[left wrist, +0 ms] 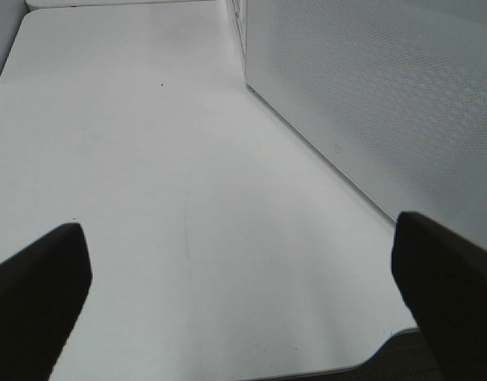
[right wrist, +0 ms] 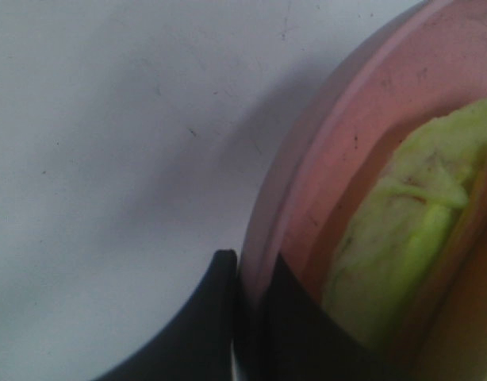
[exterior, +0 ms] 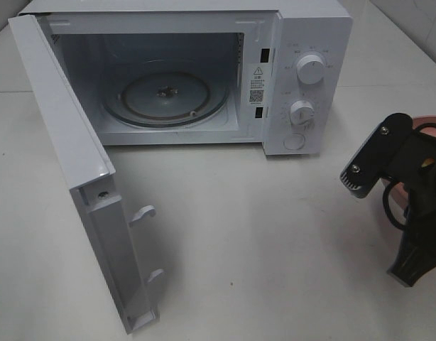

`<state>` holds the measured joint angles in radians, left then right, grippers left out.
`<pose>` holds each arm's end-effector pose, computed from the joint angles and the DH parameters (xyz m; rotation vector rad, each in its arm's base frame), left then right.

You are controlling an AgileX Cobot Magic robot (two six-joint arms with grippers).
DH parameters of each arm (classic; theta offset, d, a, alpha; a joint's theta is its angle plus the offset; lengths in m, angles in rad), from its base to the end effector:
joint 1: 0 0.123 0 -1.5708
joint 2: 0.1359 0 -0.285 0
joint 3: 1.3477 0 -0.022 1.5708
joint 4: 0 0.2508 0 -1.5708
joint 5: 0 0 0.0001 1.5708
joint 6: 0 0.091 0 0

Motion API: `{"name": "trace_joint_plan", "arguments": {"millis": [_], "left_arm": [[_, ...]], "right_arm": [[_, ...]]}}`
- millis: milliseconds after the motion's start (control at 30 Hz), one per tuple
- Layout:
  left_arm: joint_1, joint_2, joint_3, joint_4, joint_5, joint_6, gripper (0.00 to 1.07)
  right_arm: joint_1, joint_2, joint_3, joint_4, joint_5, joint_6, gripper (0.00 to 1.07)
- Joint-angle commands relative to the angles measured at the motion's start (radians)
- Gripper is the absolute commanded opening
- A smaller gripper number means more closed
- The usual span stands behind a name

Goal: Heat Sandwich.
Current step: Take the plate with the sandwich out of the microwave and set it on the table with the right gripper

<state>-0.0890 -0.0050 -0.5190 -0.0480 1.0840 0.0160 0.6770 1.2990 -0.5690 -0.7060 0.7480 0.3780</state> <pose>-0.0092 -0.0031 0.2807 0.1108 2.0412 -0.1030 0.1814 0.0942 0.1950 -1.0271 2.4840 -0.5014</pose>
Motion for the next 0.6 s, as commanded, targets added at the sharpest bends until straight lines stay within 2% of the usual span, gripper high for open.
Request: {"name": "trace_joint_plan", "arguments": {"millis": [33,133,367,600], "left_arm": [[0.001,-0.015,0.002,-0.004,-0.013,-0.005,0.98],[0.001,-0.015,0.002,-0.004,-0.013,-0.005,0.98],[0.001,-0.015,0.002,-0.004,-0.013,-0.005,0.98],[0.001,-0.015,0.002,-0.004,-0.013,-0.003,0.98]], "right_arm": [[-0.003,0.047,-0.020,-0.061,0.013,0.105,0.00],[-0.003,0.070,-0.038,-0.063,0.016,0.132,0.00],[-0.092,0.131,-0.094,-0.070,0.047,0.227,0.00],[-0.169,0.159,-0.098,-0.072,0.035,0.230,0.00]]}}
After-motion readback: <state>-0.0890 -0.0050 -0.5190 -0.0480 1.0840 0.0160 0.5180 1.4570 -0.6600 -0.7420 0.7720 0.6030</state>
